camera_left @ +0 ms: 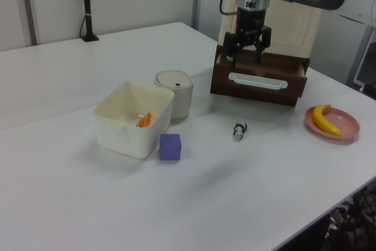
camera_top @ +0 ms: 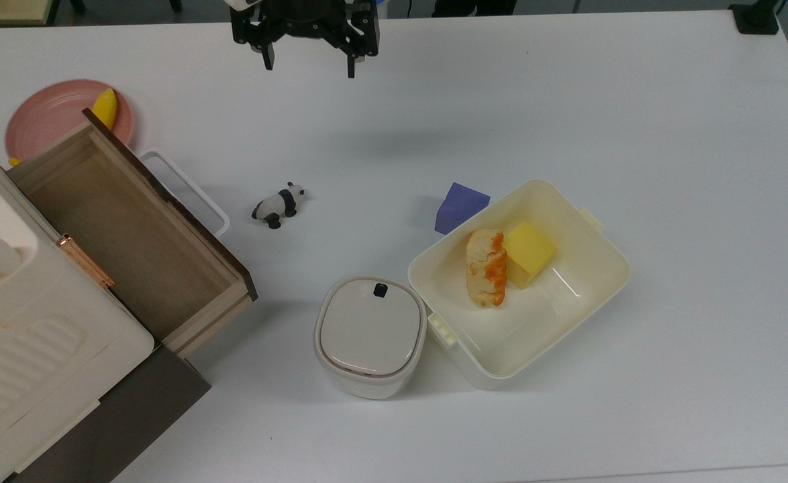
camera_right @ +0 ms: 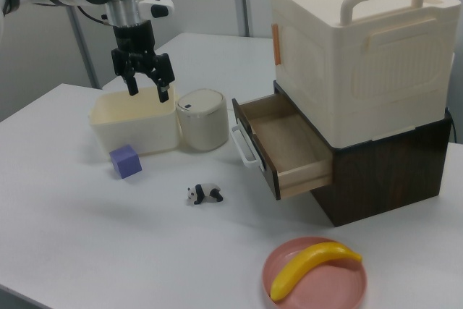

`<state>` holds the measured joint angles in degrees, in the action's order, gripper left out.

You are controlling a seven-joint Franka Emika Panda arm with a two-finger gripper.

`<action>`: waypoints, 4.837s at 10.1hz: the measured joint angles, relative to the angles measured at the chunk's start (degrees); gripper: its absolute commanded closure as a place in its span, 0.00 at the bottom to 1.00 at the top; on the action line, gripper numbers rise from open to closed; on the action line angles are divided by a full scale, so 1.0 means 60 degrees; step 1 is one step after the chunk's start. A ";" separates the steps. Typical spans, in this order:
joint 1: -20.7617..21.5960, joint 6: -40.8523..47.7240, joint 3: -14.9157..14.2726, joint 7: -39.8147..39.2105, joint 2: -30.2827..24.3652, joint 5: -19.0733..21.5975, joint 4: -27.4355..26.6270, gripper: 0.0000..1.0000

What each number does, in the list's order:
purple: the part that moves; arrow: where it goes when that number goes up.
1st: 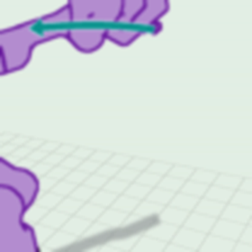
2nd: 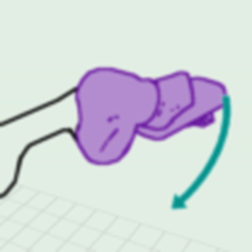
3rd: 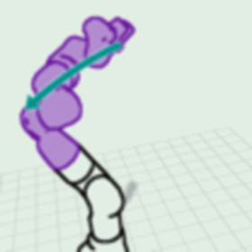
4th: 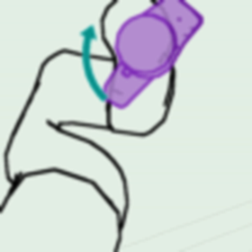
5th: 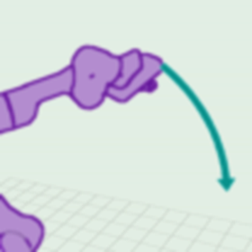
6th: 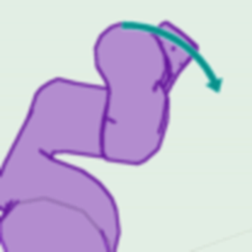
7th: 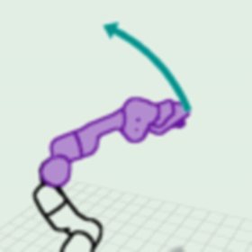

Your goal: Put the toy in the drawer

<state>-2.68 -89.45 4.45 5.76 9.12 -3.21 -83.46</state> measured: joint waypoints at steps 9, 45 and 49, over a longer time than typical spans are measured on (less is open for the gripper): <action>0.0000 -0.0566 0.0000 -0.0068 0.0085 0.0000 -0.0003 0.05; -0.0928 -0.6624 -0.2743 0.0534 0.3236 0.2091 0.0217 0.00; -0.0539 -0.6418 -0.2680 0.0534 0.2828 0.2091 0.0354 0.00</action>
<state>-5.91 -127.96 -11.63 8.97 26.09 9.33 -81.33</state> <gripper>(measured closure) 0.022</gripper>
